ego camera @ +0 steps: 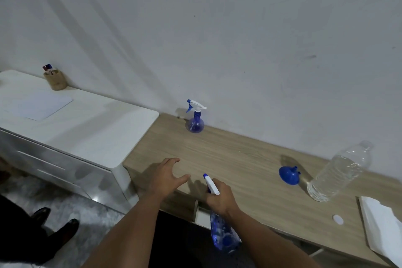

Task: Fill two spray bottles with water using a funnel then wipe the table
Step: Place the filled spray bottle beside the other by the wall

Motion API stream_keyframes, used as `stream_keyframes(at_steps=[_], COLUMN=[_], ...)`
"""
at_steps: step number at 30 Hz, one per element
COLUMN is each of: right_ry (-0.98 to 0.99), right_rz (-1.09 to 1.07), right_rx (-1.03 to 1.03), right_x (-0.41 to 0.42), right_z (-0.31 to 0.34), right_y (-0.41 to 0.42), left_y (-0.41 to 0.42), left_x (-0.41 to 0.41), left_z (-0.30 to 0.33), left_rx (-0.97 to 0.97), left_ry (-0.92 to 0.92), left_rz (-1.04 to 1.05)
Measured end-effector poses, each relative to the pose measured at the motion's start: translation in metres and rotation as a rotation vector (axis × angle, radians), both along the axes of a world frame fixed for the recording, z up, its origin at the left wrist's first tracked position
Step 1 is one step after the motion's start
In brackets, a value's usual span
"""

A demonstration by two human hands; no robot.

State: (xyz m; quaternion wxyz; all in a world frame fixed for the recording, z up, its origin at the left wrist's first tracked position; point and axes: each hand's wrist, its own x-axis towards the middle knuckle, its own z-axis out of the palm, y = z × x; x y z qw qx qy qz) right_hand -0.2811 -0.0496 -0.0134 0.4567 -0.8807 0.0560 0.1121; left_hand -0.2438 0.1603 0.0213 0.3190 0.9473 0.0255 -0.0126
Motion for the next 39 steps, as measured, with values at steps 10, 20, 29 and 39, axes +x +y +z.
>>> stream_keyframes(at_steps=[10,20,29,39], right_ry=[-0.021,0.137,0.104,0.165], right_rz=[-0.004,0.034,0.035,0.012], right_rx=[0.034,-0.118,-0.046,-0.073], right_x=[0.006,0.015,0.028,0.052], right_z=[0.006,0.015,0.015,0.008], right_y=[-0.001,0.007,0.009,0.009], left_y=[-0.001,0.002,0.007,0.011], left_x=[0.006,0.013,0.023,0.037], left_z=[0.001,-0.001,-0.002,-0.008], left_rx=[-0.013,-0.029,-0.027,-0.093], left_ry=[-0.003,0.022,0.045,0.094], left_rz=[0.002,0.021,0.025,0.036])
